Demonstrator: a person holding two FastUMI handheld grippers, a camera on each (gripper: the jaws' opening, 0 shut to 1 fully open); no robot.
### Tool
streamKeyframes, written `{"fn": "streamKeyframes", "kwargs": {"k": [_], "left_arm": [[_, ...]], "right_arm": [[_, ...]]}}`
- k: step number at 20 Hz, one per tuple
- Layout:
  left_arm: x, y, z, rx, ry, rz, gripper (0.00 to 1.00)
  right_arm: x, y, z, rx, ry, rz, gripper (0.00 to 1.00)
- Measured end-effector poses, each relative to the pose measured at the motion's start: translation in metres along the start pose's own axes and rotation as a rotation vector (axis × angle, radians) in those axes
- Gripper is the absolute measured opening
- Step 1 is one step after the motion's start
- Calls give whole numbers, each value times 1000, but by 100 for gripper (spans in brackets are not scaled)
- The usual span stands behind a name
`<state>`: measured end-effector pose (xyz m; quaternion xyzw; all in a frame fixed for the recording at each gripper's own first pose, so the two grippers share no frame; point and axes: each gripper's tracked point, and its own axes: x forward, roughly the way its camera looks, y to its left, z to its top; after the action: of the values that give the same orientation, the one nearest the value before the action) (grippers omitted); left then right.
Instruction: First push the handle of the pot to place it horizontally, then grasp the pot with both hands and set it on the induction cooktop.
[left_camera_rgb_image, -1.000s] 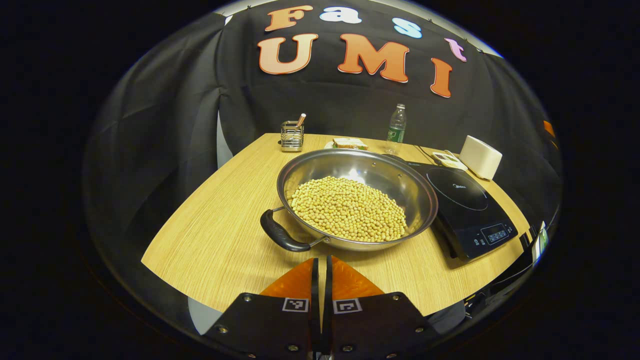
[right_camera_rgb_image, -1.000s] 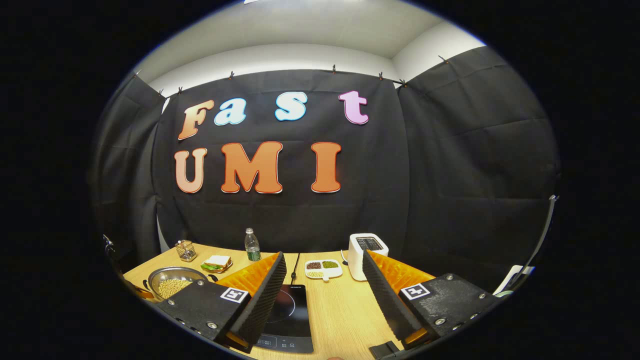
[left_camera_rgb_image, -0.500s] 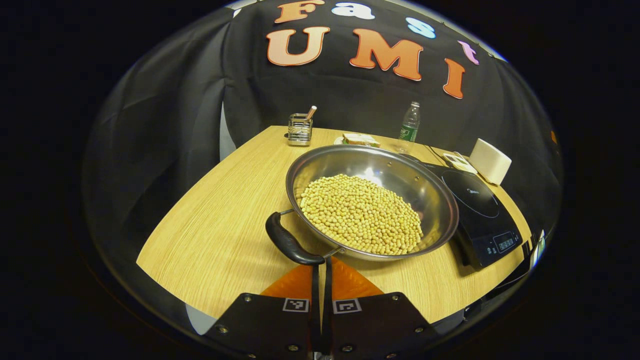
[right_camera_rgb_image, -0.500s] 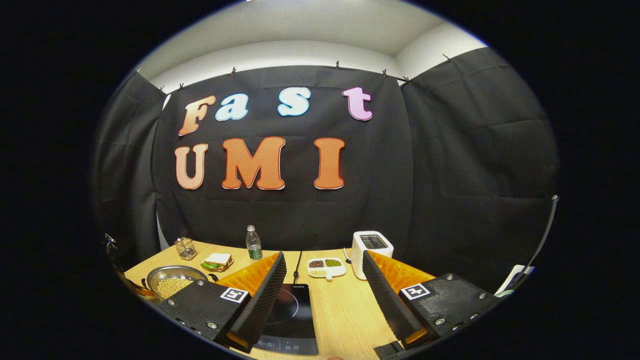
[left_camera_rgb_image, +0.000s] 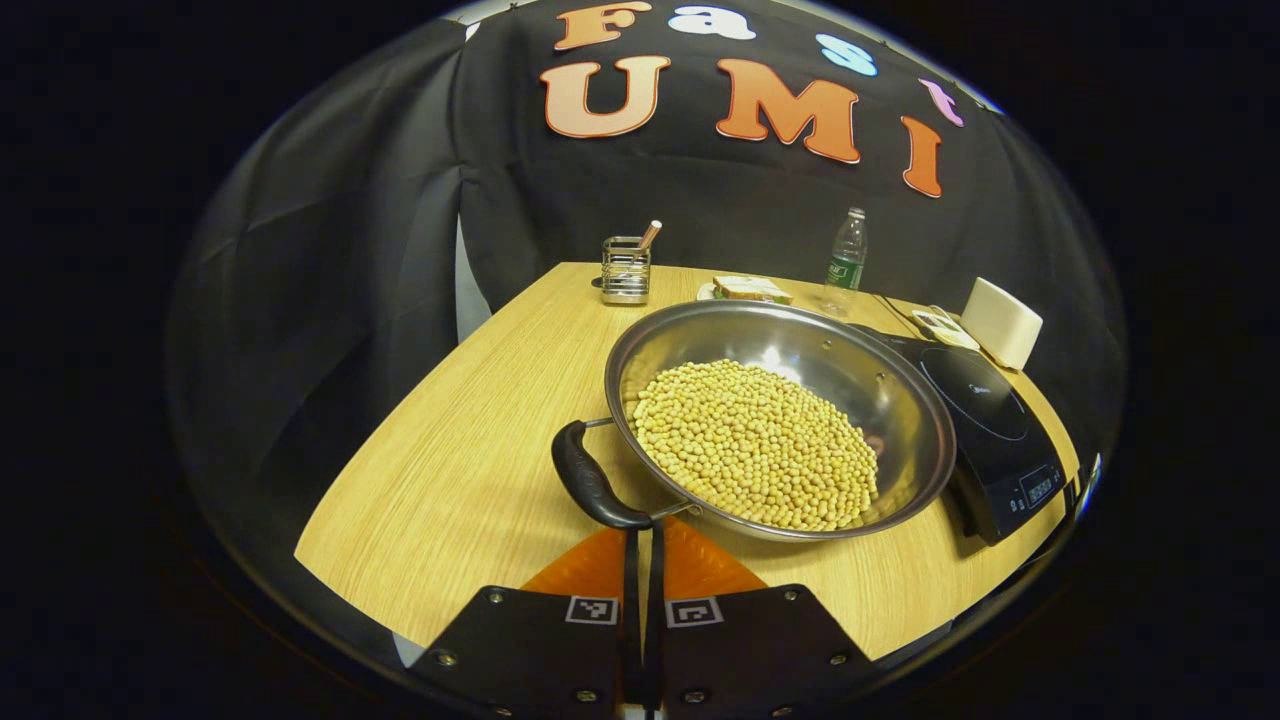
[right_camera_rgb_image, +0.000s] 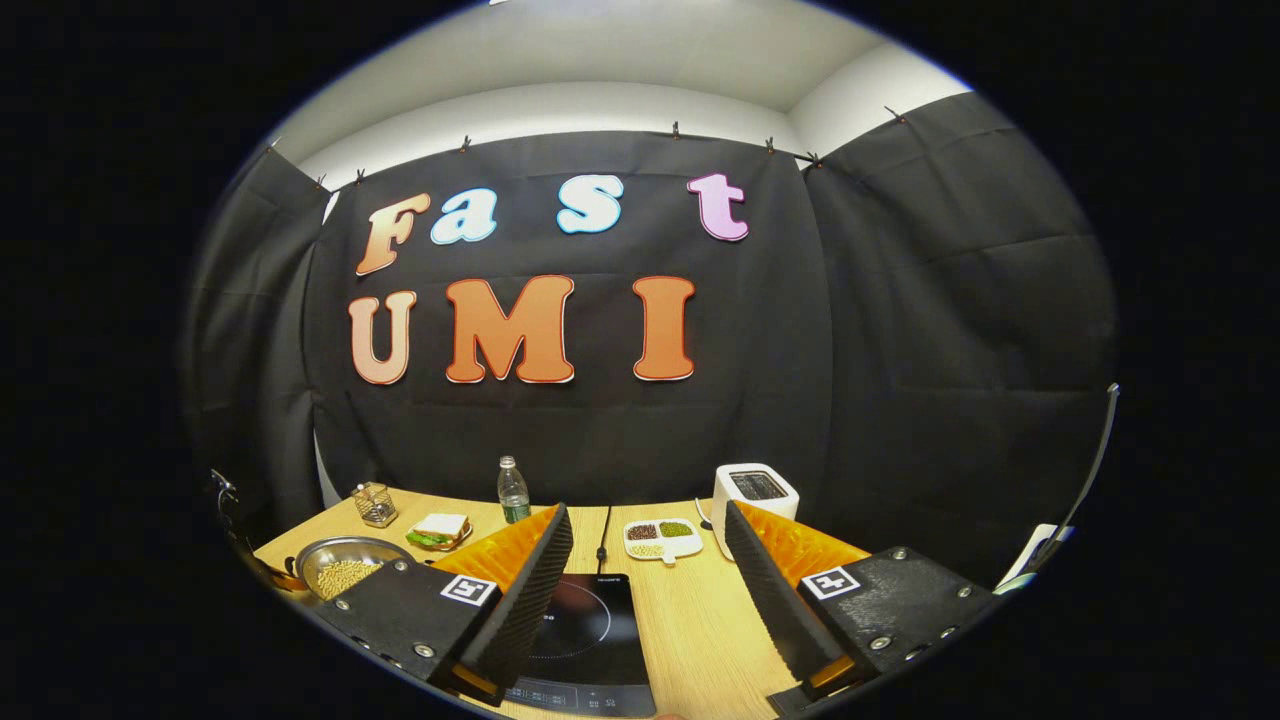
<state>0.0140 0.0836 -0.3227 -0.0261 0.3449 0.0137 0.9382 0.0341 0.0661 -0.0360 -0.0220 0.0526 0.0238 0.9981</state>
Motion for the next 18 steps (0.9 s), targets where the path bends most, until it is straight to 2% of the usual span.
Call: {"fn": "streamKeyframes", "kwargs": {"k": [1,10,18], "left_arm": [[1,2,1,3,-2,3,2],[20,24,16,-19,-28,3,3],[45,45,34,27,-45,17,3]], "right_arm": [[1,3,-1,-5,2,3,95],[10,22,-2,-11,1,11,95],[16,18,-4,12,2,-5,95]]}}
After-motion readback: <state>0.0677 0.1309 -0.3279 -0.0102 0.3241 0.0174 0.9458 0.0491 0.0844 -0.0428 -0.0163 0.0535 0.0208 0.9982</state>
